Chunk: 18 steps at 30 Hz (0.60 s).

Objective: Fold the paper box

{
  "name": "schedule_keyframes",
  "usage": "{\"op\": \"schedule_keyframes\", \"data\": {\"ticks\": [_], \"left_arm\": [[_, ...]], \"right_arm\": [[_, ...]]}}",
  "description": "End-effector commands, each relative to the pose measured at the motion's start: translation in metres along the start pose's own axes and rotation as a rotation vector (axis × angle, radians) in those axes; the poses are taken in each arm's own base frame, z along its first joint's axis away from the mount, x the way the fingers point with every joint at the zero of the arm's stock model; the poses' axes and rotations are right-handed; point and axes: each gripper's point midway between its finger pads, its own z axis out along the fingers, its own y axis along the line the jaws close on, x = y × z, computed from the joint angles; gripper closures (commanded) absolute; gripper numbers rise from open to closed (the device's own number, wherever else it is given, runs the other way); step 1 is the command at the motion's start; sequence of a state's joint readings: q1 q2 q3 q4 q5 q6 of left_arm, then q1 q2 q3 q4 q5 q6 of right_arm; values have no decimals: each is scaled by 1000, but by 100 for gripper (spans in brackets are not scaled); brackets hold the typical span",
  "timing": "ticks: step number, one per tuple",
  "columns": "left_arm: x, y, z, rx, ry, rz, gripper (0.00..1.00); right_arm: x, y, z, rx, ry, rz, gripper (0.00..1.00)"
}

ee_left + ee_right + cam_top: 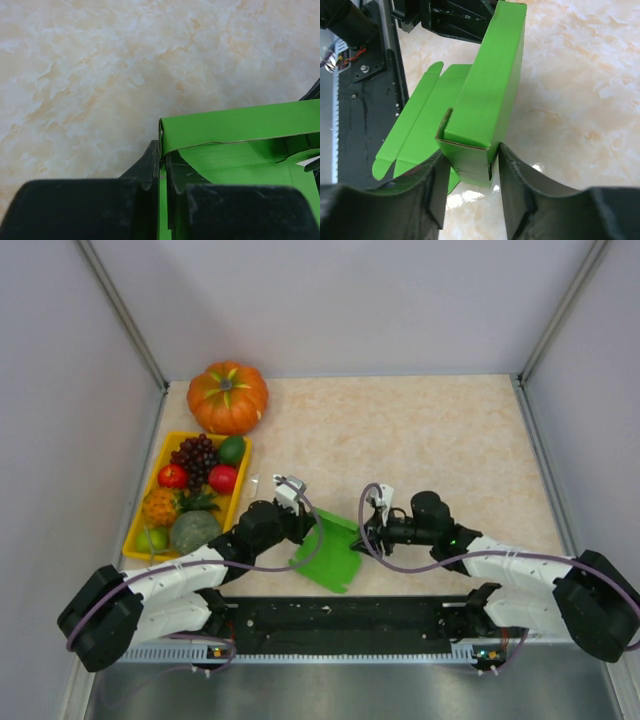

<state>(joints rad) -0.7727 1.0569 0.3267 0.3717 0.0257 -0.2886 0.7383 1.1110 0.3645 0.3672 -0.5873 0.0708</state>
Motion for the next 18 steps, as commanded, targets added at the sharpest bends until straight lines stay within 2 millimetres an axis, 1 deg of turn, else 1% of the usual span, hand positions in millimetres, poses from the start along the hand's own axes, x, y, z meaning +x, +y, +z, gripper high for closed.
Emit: {"op": "schedule_keyframes", "data": {"ticks": [1,4,5,7,8,9,10,11,13,15,16,18], "left_arm": [[-8,-9,3,44,-10,1,100],[-7,-10,3,45,6,-7,100],[-8,-11,4,49,6,-9,100],[-8,-11,3,47,7,-20,100],[-8,-12,3,47,6,-23,100],[-8,-12,3,46,5,-29,100],[-9,-11,2,43,4,-29,100],[-9,-11,2,40,4,-33,100],[-11,-10,0,25,-1,-44,100],[-12,-4,-2,-12,-10,-62,100],[-15,2,-4,-43,-27,-67,100],[-16,13,-6,-113,-33,-80,100]], "right_arm": [[-26,-5,10,51,-85,-79,64],[-27,-8,14,84,-83,-70,76],[-31,-11,16,112,-97,-74,79],[-28,-9,20,127,-89,-79,85],[-29,-17,21,175,-91,-75,86],[-27,-17,23,190,-88,-71,93],[-27,-18,24,197,-92,-63,96],[-27,-26,23,252,-103,-53,99],[-26,-34,23,310,-111,-26,100],[-24,-49,23,401,-111,-2,100],[-23,-51,24,425,-115,8,100],[-22,-64,22,525,-129,23,100]]}}
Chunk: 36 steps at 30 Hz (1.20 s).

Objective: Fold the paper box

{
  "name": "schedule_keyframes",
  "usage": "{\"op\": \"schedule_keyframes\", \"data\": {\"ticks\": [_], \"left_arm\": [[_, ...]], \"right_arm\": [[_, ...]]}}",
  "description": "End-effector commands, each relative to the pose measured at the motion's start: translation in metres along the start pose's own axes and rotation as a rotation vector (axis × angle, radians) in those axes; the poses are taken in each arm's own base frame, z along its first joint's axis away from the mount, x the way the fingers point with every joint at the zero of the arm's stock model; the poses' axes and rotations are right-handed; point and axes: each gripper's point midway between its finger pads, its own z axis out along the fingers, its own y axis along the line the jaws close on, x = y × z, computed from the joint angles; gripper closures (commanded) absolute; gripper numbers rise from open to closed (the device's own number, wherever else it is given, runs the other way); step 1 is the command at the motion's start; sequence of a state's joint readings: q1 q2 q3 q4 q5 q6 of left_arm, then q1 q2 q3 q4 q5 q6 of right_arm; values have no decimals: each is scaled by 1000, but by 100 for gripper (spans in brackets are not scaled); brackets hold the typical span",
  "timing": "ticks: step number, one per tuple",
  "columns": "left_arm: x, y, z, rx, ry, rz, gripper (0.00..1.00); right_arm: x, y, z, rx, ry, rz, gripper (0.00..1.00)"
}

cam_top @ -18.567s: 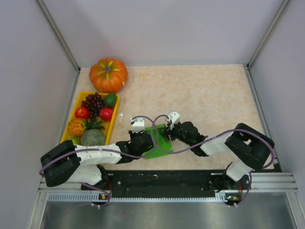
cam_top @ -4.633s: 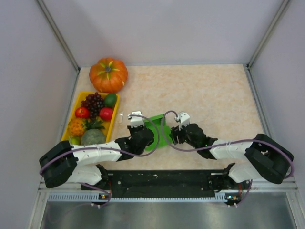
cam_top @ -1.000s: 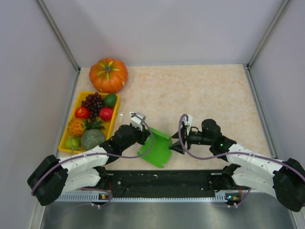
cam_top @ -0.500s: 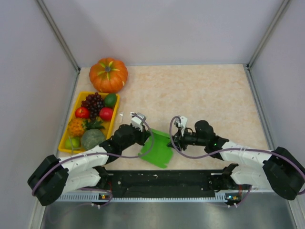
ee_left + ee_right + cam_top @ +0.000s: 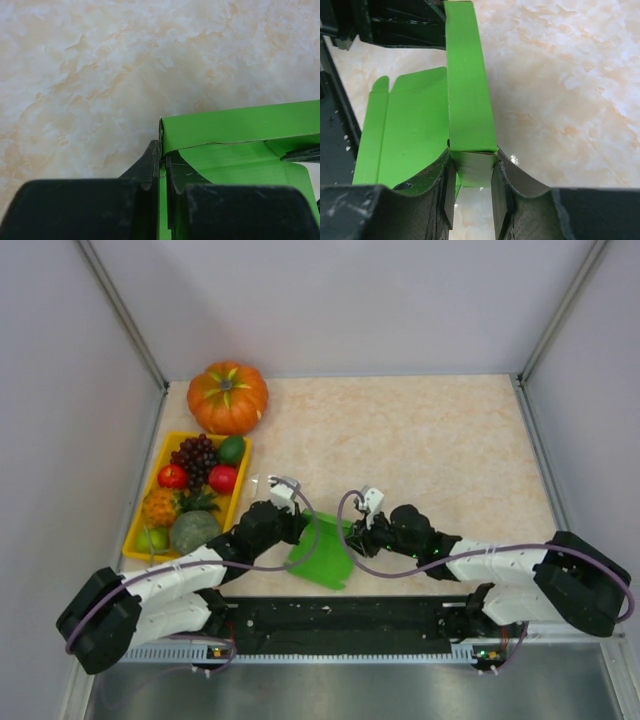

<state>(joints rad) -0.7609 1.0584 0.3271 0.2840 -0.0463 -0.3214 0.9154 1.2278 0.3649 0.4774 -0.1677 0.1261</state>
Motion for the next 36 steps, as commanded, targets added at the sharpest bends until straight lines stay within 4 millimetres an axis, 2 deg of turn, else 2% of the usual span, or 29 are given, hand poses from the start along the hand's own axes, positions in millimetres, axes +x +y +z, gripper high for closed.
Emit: {"op": "schedule_keyframes", "data": {"ticks": [1,3,8,13,14,18,21,23,24,25,27,33,35,36], "left_arm": [[-33,-5,-7,-27,-94,-56,100],[-33,5,-9,-84,-102,-71,100],[-35,22,-15,-195,-119,-103,100],[-38,30,-17,-249,-119,-94,100],[-39,30,-17,-251,-119,-88,100],[-38,33,-19,-264,-116,-80,100],[-37,33,-20,-263,-118,-81,100],[-38,33,-20,-267,-124,-89,100],[-39,33,-20,-265,-128,-93,100],[-39,33,-21,-267,-129,-95,100],[-39,34,-21,-269,-129,-96,100],[-40,39,-21,-309,-122,-109,100],[-41,42,-21,-334,-126,-131,100],[-37,47,-21,-365,-117,-134,100]], "right_arm": [[-36,-44,7,290,-153,57,100],[-30,-53,4,359,-173,88,100],[-37,-67,8,439,-220,94,100],[-46,-52,24,338,-221,25,100],[-49,-49,26,321,-224,16,97],[-49,-49,25,315,-220,-13,75],[-47,-49,26,310,-206,-9,73],[-45,-52,26,324,-205,0,73],[-40,-54,26,336,-193,9,77],[-38,-55,26,341,-190,9,82],[-36,-58,27,353,-190,9,100],[-31,-61,35,336,-174,36,100],[-28,-73,29,409,-164,57,100],[-27,-77,27,434,-161,79,88]]}}
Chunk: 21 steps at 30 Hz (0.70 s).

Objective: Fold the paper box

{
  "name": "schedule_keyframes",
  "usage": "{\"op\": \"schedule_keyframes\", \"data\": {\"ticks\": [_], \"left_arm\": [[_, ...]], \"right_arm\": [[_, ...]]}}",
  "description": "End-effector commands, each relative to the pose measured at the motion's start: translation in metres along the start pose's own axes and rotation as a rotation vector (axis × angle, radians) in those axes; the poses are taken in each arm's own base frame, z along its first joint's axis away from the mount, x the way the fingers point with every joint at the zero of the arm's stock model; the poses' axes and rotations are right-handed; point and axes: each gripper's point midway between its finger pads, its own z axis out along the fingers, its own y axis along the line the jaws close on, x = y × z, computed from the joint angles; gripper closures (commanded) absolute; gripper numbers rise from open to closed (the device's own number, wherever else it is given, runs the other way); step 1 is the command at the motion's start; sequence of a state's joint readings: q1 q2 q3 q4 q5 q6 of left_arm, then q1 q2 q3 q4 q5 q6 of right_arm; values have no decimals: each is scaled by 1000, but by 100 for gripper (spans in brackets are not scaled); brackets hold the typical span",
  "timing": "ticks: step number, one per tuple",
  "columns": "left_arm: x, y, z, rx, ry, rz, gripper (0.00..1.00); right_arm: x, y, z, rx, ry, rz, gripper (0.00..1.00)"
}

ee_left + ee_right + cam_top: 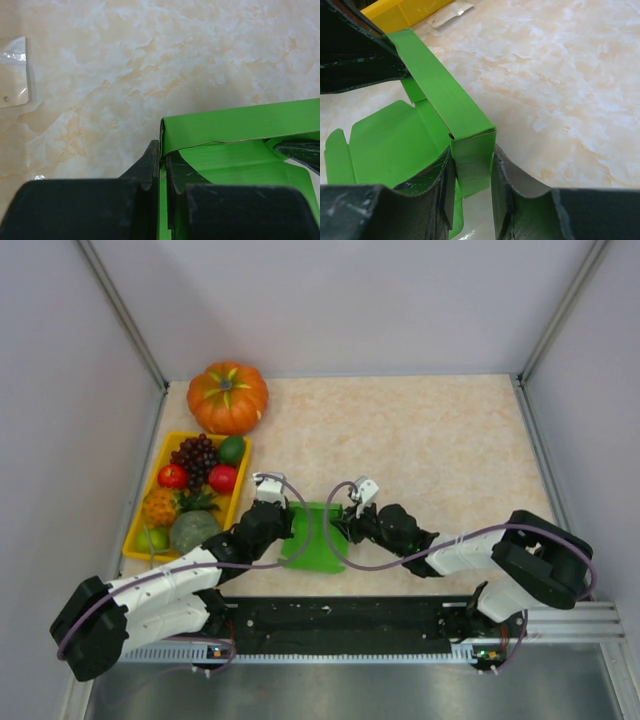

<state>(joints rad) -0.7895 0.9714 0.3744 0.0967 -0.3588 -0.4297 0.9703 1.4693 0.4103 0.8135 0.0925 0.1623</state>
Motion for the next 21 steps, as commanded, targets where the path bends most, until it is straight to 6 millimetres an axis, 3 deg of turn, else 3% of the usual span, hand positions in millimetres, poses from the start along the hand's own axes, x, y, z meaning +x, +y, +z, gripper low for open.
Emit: {"op": "schedule_keyframes", "data": {"ticks": [1,2,11,16,21], "left_arm": [[-21,8,1,-90,-52,-62,100],[-21,8,2,-94,-52,-61,100],[-15,12,8,-124,-31,-32,100],[-14,10,8,-108,-30,-28,100],[-14,6,9,-82,-28,-19,100]], "right_arm": [[-2,-56,-1,278,12,44,70],[6,-58,-3,289,52,41,60],[15,-49,-7,180,78,22,44],[9,-44,-6,103,54,19,44],[-5,-25,0,-34,28,-16,55]]}}
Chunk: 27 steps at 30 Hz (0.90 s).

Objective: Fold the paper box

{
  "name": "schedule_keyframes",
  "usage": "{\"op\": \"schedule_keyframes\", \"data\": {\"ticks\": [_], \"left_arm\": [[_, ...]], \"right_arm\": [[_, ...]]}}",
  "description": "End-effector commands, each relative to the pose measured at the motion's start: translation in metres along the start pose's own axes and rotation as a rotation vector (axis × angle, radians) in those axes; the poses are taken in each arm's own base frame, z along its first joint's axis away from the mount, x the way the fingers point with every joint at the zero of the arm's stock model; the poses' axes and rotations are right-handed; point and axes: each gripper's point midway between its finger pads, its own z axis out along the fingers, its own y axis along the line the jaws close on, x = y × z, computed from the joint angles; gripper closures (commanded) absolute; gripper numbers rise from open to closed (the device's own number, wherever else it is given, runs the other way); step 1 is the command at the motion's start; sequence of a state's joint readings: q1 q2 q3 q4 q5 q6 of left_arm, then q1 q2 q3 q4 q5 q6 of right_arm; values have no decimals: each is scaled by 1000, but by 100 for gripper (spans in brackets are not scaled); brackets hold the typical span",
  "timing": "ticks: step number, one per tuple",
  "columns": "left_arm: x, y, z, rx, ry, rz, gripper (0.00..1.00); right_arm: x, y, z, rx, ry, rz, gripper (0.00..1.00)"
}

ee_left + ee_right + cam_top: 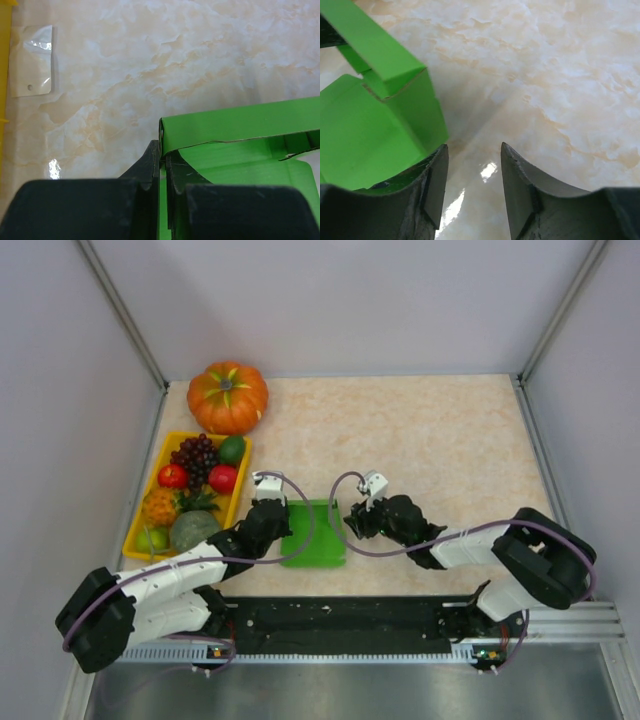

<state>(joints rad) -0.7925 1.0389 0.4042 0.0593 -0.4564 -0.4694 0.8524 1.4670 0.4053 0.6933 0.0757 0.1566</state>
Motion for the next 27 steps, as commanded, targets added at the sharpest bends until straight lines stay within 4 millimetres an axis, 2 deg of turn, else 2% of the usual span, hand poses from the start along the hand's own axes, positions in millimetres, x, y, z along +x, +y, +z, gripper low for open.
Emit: {"op": "schedule_keyframes", "data": {"ticks": [1,8,12,15,21,24,25,26,27], "left_arm": [[-18,-11,0,34,-45,-10,100],[-17,-9,1,22,-40,-12,100],[-17,-10,2,20,-38,-9,100],[-20,-10,1,21,-42,-14,100],[-24,-12,-1,17,-52,-25,100],[-23,-12,-1,8,-51,-30,100],[-25,-13,-1,6,-55,-34,100],[-23,-15,-2,8,-53,-31,100],[-23,-15,-2,-1,-54,-36,100]], "right_arm": [[-27,31,-1,-188,-67,-47,56],[-33,37,-25,-228,-82,-40,48],[-44,33,-13,-193,-84,-55,50],[-48,39,0,-211,-65,-77,53],[-52,43,11,-173,-76,-95,59],[-59,34,20,-79,-98,-78,68],[-51,32,25,-52,-73,-79,73],[-50,40,27,-52,-66,-100,74],[-57,34,32,12,-78,-110,76]]}}
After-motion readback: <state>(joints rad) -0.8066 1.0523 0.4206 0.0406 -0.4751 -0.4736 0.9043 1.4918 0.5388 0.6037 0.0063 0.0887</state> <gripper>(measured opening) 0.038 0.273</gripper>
